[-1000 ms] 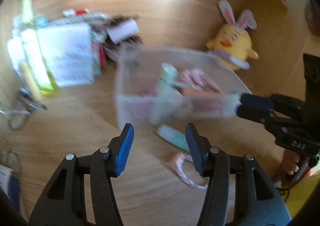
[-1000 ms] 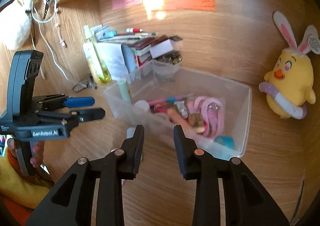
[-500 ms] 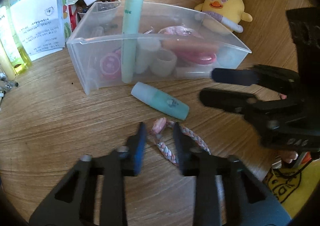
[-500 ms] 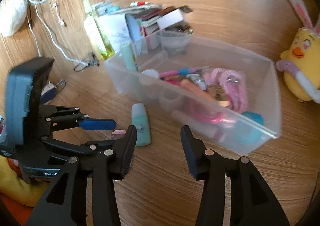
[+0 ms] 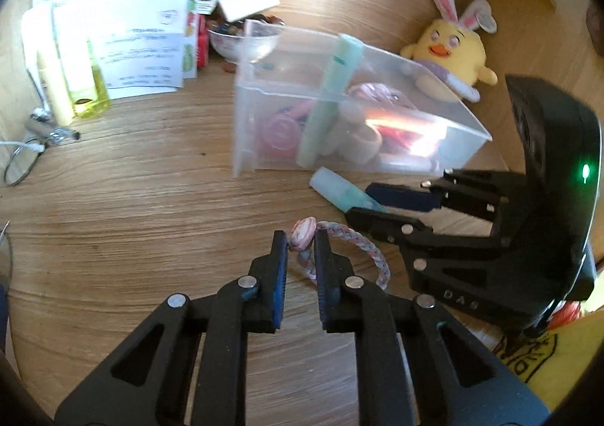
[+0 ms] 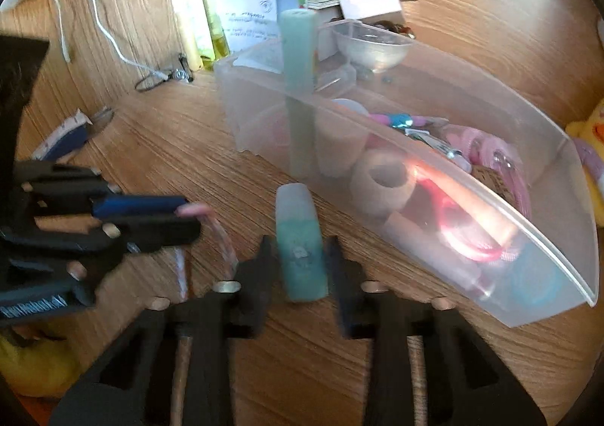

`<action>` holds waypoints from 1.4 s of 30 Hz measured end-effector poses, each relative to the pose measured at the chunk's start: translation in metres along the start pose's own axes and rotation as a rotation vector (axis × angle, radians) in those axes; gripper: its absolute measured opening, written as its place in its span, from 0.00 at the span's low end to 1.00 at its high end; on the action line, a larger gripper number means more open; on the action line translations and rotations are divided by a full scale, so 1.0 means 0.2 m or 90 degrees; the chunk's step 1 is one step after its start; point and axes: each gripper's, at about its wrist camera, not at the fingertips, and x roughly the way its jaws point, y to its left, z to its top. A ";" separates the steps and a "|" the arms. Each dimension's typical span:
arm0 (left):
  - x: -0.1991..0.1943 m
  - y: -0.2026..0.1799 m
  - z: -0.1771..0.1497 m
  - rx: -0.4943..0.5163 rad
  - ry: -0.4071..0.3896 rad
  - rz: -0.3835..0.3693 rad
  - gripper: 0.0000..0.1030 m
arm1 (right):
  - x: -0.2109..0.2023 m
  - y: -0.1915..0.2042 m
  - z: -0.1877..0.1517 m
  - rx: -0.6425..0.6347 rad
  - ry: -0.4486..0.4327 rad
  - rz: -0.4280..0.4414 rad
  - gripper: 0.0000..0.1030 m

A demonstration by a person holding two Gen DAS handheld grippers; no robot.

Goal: Organize objects
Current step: 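Grasp the braided bracelet with the left tool while the right tool grasps the mint bottle, then drop the braided bracelet and mint bottle into the clear box with both tools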

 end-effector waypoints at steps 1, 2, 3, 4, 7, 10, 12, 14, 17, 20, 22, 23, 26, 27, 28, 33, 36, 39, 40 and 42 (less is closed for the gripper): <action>-0.01 0.00 0.00 -0.003 -0.004 0.001 0.13 | 0.00 0.01 0.00 -0.006 -0.006 -0.008 0.22; -0.02 0.01 0.01 -0.004 -0.009 0.003 0.13 | -0.01 0.02 0.00 -0.009 -0.010 -0.012 0.22; -0.04 0.01 0.01 -0.004 -0.015 0.004 0.13 | -0.02 0.02 0.00 -0.009 -0.014 -0.013 0.22; -0.05 0.01 0.01 -0.003 -0.020 0.006 0.13 | -0.03 0.01 0.00 -0.004 -0.019 -0.009 0.22; -0.09 0.00 0.02 0.001 -0.037 0.011 0.13 | -0.09 -0.02 0.00 0.012 -0.034 0.004 0.22; -0.11 -0.01 0.06 -0.003 -0.053 0.002 0.13 | -0.16 -0.06 0.00 0.029 -0.056 0.010 0.22; -0.14 -0.02 0.08 -0.005 -0.067 0.004 0.13 | -0.22 -0.07 0.00 0.042 -0.073 0.016 0.22; -0.16 -0.04 0.11 -0.004 -0.082 0.002 0.13 | -0.28 -0.09 0.00 0.051 -0.090 0.017 0.22; -0.19 -0.06 0.14 0.000 -0.101 -0.002 0.13 | -0.36 -0.11 0.01 0.059 -0.117 0.015 0.22; -0.23 -0.09 0.20 0.004 -0.127 -0.005 0.13 | -0.43 -0.14 0.03 0.065 -0.141 0.011 0.22; -0.25 -0.10 0.24 0.007 -0.141 -0.005 0.13 | -0.47 -0.16 0.04 0.069 -0.158 0.002 0.22; -0.26 -0.11 0.27 0.007 -0.149 -0.004 0.13 | -0.49 -0.17 0.04 0.072 -0.165 -0.003 0.22; -0.27 -0.11 0.34 0.000 -0.167 -0.007 0.13 | -0.54 -0.20 0.06 0.080 -0.182 -0.016 0.22; -0.27 -0.11 0.35 -0.004 -0.171 -0.007 0.13 | -0.55 -0.22 0.07 0.084 -0.188 -0.021 0.22; -0.27 -0.10 0.37 -0.011 -0.176 -0.010 0.13 | -0.56 -0.23 0.07 0.087 -0.192 -0.025 0.22; -0.24 -0.04 0.46 -0.042 -0.180 -0.026 0.13 | -0.58 -0.30 0.10 0.107 -0.203 -0.046 0.22; -0.19 0.00 0.49 -0.057 -0.167 -0.021 0.13 | -0.55 -0.33 0.11 0.114 -0.196 -0.056 0.22; -0.12 0.04 0.52 -0.075 -0.150 -0.022 0.13 | -0.49 -0.37 0.12 0.122 -0.182 -0.064 0.22; -0.10 0.05 0.52 -0.079 -0.145 -0.024 0.13 | -0.47 -0.38 0.12 0.126 -0.176 -0.064 0.22; -0.07 0.07 0.53 -0.090 -0.138 -0.027 0.13 | -0.44 -0.40 0.13 0.131 -0.168 -0.063 0.22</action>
